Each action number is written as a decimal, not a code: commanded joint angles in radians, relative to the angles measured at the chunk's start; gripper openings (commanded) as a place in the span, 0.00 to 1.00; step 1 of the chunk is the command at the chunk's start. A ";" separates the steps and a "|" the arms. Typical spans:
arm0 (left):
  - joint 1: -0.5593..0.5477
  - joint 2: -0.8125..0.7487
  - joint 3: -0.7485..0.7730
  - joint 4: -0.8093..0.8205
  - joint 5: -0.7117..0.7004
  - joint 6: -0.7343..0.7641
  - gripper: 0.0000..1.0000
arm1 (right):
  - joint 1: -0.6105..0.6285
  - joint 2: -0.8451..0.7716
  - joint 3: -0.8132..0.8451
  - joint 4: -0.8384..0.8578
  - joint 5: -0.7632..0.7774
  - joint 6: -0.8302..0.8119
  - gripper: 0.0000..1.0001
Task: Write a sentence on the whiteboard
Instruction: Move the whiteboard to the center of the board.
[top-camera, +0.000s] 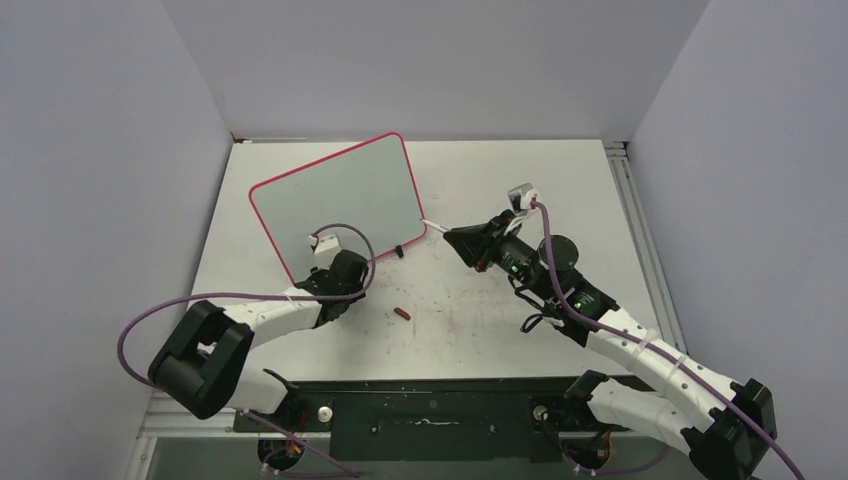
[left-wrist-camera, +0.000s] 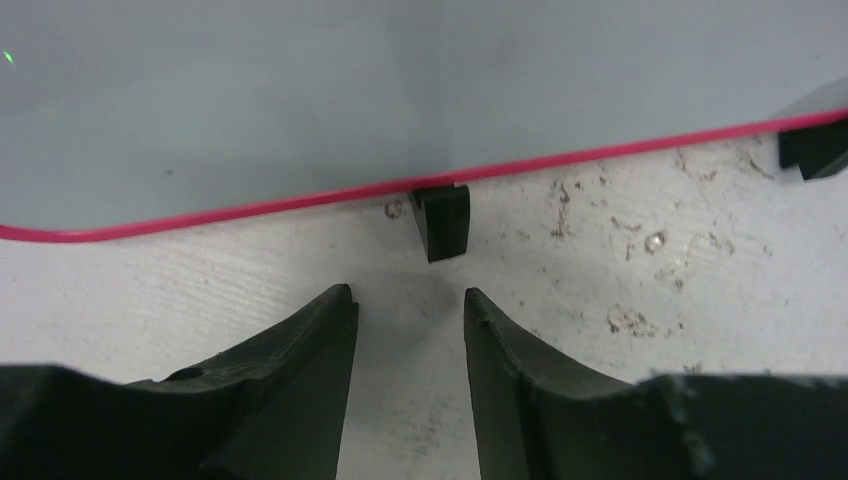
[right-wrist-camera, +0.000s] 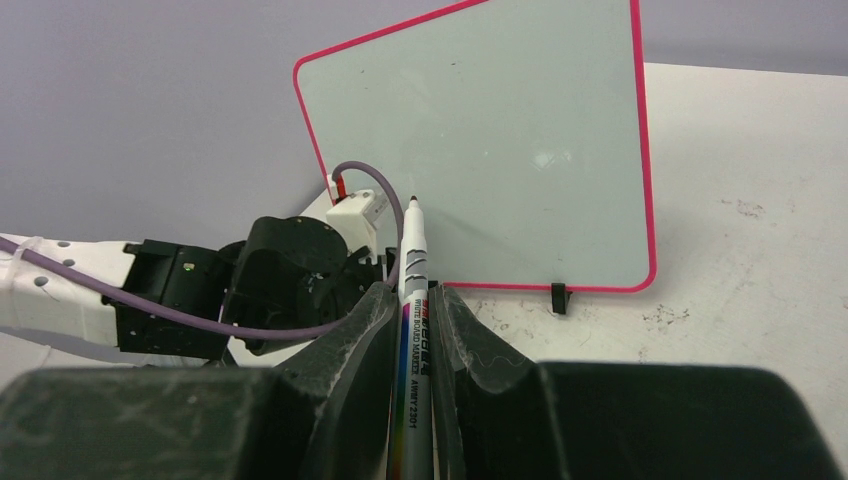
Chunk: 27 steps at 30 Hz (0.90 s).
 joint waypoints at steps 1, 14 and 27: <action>-0.012 0.057 0.055 0.114 -0.083 -0.010 0.41 | 0.011 0.001 -0.008 0.078 0.005 0.002 0.05; -0.010 0.193 0.114 0.129 -0.149 -0.006 0.34 | 0.014 0.024 -0.007 0.088 -0.007 -0.004 0.05; 0.017 0.192 0.103 0.127 -0.158 -0.005 0.14 | 0.015 0.031 -0.010 0.098 -0.015 0.003 0.05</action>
